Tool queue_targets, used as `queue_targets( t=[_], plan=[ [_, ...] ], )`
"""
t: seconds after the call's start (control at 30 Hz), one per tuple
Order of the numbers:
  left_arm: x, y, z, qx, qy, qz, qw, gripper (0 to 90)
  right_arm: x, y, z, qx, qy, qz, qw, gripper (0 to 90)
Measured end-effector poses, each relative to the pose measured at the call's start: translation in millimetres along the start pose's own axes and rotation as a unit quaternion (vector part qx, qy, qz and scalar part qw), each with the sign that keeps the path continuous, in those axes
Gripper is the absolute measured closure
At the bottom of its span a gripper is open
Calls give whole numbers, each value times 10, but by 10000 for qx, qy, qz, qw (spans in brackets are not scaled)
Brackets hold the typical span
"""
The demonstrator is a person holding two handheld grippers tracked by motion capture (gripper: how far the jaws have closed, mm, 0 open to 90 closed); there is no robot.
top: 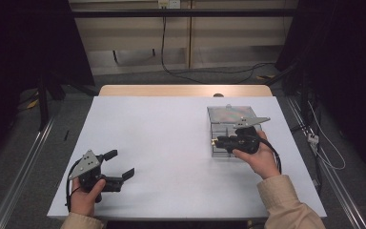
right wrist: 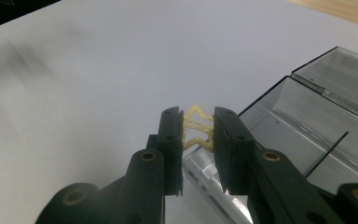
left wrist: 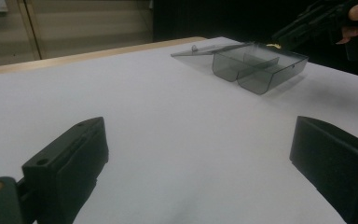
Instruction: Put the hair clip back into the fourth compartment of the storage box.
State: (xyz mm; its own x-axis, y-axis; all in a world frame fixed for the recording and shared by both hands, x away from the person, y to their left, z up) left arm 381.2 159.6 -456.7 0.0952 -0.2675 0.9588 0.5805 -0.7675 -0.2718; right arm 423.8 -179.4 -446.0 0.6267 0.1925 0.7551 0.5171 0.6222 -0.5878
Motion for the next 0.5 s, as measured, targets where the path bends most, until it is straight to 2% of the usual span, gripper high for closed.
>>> queue_targets(
  t=[0.5],
  plan=[
    [-6,6,-8,-35,12,17,10000,41,-3,20,-70,-74,32,-1,10000,735]
  ],
)
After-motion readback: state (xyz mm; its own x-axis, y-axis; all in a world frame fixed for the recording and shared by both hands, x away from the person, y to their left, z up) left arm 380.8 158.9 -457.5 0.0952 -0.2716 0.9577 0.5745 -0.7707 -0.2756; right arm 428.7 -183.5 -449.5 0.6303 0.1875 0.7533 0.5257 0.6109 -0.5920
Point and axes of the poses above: each handheld gripper's, and its own axes: y roughly forward along the jaws, x roughly out of its top, z roughly to its left, the point moved 9 cm from there along y, roughly forward along the jaws, and after that the axes turned 11 degrees about y, right-handed, at the moved point
